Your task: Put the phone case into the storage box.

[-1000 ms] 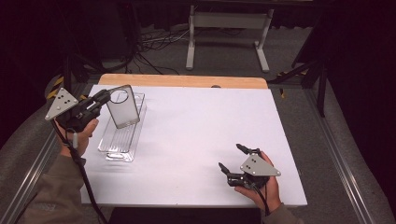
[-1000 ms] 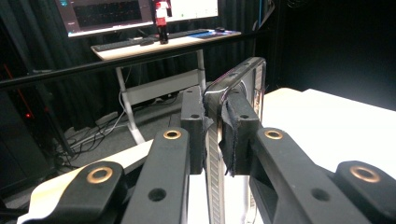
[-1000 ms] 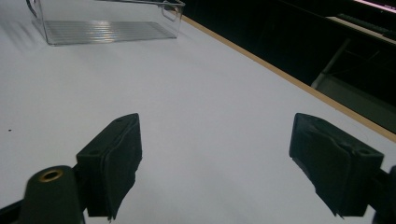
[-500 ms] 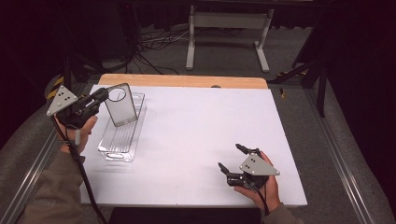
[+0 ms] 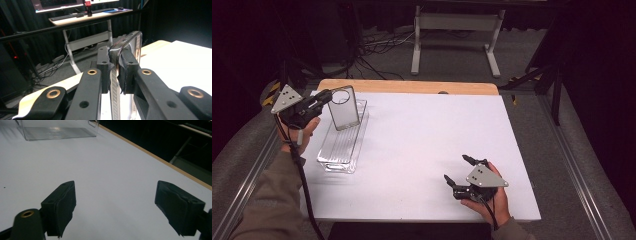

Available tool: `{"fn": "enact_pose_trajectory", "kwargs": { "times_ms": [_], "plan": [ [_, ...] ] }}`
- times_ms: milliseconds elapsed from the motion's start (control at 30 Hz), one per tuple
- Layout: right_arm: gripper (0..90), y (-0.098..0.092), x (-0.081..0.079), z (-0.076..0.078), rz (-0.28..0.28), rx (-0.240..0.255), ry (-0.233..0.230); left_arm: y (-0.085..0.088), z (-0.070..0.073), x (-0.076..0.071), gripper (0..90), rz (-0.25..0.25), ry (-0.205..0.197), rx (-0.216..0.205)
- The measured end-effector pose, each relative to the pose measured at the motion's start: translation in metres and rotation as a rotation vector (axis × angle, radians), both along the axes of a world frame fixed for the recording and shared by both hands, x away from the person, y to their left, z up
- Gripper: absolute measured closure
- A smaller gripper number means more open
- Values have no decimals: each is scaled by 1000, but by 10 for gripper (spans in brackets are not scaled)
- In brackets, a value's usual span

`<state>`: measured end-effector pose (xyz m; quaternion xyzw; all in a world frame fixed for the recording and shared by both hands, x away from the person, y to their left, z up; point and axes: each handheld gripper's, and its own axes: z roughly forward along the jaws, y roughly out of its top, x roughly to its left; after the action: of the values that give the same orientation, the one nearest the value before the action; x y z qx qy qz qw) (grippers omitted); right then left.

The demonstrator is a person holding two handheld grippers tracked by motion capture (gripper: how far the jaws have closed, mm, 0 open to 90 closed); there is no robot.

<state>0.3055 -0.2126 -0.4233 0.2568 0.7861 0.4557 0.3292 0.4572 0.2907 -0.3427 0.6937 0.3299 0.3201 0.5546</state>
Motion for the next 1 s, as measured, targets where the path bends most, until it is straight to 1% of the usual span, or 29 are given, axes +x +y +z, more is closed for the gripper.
{"fn": "enact_pose_trajectory", "kwargs": {
  "times_ms": [67,133,200,267,333,367,567,667,833,867,933,1000],
  "plan": [
    [181,-1,1,0,-9,0,-7,0,-1,7,804,5,6,2],
    [182,-2,1,0,-12,4,-2,0,-1,13,804,11,12,7],
    [181,-2,1,0,-13,1,-4,0,-3,21,804,5,26,4],
    [181,-2,2,0,-13,-7,-9,-1,-5,27,803,2,28,-1],
    [182,-2,2,0,-13,-8,-7,-2,-7,32,804,-15,36,2],
    [182,-2,2,0,-15,-12,-8,-3,-9,35,804,-15,30,6],
    [192,-4,3,0,-35,0,-22,-12,-14,51,804,-18,43,66],
    [193,-4,4,0,-38,-5,-21,-16,-18,55,803,-21,46,71],
    [193,-2,4,-2,-33,-12,-12,-14,-23,59,803,-15,64,52],
    [193,-2,4,-2,-32,-15,-13,-14,-24,60,803,-12,61,44],
    [194,-2,4,-2,-30,-17,-11,-14,-26,62,803,-13,61,53],
    [194,-2,4,-2,-31,-16,-12,-15,-28,65,803,-8,61,78]
  ]
}}
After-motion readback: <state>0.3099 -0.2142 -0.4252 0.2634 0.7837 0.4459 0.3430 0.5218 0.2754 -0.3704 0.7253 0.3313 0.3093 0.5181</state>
